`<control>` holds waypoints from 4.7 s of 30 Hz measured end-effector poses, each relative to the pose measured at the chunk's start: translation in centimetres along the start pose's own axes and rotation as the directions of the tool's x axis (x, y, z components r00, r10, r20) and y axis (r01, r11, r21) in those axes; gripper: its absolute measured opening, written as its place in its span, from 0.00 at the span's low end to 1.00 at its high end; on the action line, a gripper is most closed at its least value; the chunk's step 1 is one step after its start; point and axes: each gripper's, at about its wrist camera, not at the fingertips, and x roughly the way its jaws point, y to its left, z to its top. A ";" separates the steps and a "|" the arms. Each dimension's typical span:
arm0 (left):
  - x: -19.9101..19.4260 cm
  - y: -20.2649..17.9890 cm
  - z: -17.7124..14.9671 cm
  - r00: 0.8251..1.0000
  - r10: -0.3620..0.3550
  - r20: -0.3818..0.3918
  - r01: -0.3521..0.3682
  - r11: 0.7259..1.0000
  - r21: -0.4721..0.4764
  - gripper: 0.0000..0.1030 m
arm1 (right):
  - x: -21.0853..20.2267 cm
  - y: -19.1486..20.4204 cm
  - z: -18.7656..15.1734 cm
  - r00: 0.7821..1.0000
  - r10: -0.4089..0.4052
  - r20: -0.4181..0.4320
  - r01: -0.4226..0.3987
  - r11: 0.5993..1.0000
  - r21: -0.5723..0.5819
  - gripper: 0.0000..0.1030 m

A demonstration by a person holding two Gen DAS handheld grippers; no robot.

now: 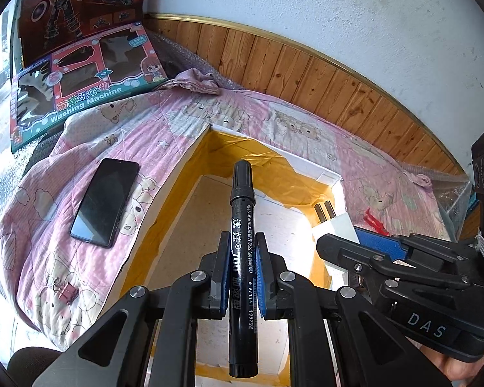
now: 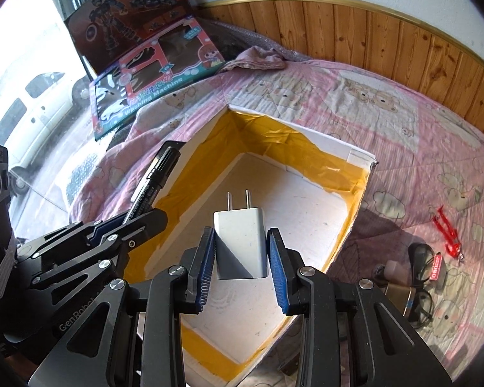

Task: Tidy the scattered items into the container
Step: 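Carry the charger in the right tool over the box while the left tool carries the marker, then open the right tool to drop the charger in the box while the left tool releases the marker, then move the right tool to the green tape roll while the left tool moves to the tissue pack, then grasp the green tape roll with the right tool while the left tool grasps the beige tissue pack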

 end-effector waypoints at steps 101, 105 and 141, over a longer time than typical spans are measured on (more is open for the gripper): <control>8.2 -15.2 -19.2 0.929 -0.163 -0.332 0.264 0.921 0.286 0.65 | 2.1 -19.8 -17.7 0.983 -0.078 -0.167 0.125 0.948 0.293 0.06; 8.5 -14.3 -18.1 0.931 -0.182 -0.315 0.259 0.940 0.223 0.65 | 0.7 -19.9 -17.5 0.993 -0.003 -0.118 0.042 0.941 0.335 0.10; 12.7 -15.5 -15.8 0.946 0.008 -0.324 0.057 0.980 0.192 0.60 | -0.9 -22.1 -18.6 0.998 -0.024 -0.051 0.044 0.897 0.440 0.37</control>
